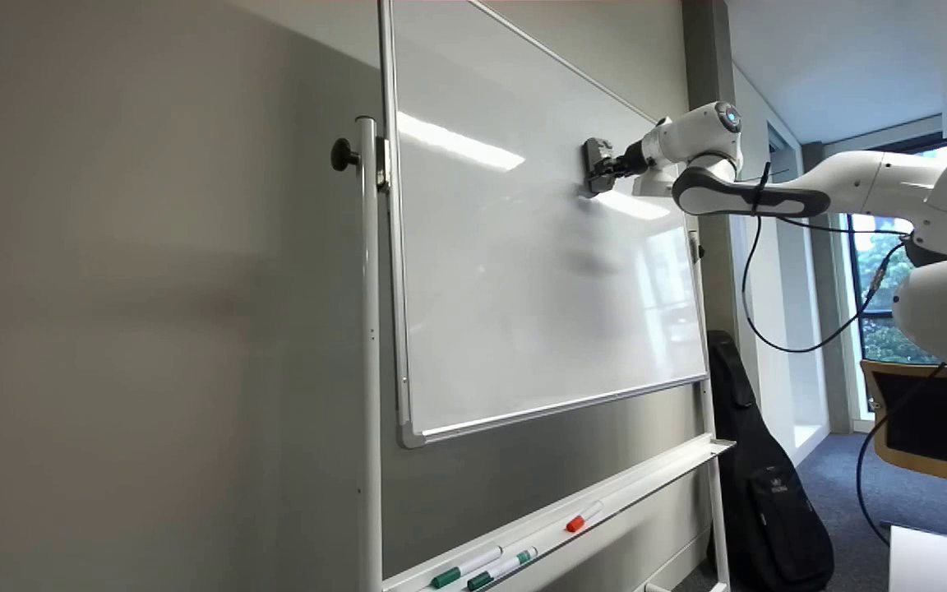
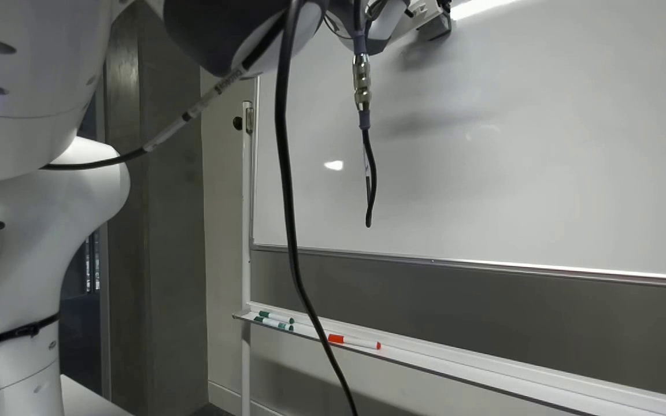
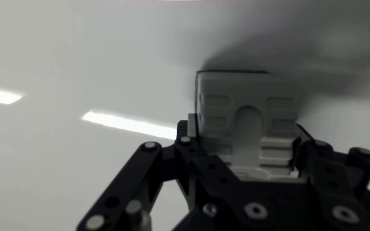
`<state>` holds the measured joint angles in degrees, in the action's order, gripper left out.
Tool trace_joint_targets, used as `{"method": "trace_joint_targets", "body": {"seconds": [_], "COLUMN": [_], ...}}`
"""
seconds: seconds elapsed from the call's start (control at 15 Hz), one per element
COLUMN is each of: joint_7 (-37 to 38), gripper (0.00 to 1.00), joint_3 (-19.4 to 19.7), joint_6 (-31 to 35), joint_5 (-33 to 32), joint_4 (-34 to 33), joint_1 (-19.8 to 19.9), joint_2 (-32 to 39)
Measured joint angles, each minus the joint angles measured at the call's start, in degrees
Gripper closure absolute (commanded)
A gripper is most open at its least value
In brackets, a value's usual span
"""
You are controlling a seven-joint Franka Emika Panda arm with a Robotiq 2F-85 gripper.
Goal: Wipe the white board with the grey eraser
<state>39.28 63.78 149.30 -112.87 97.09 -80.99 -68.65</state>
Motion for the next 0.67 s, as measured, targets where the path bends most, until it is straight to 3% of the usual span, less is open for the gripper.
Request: {"method": "trace_joint_targets", "body": {"seconds": [0.67], "joint_7": [-0.1], "gripper": [0.62], "joint_3": [2.4], "joint_6": [6.3], "joint_5": [-1.2], "joint_4": [-1.0], "joint_1": [-0.4], "joint_2": [-0.9]}}
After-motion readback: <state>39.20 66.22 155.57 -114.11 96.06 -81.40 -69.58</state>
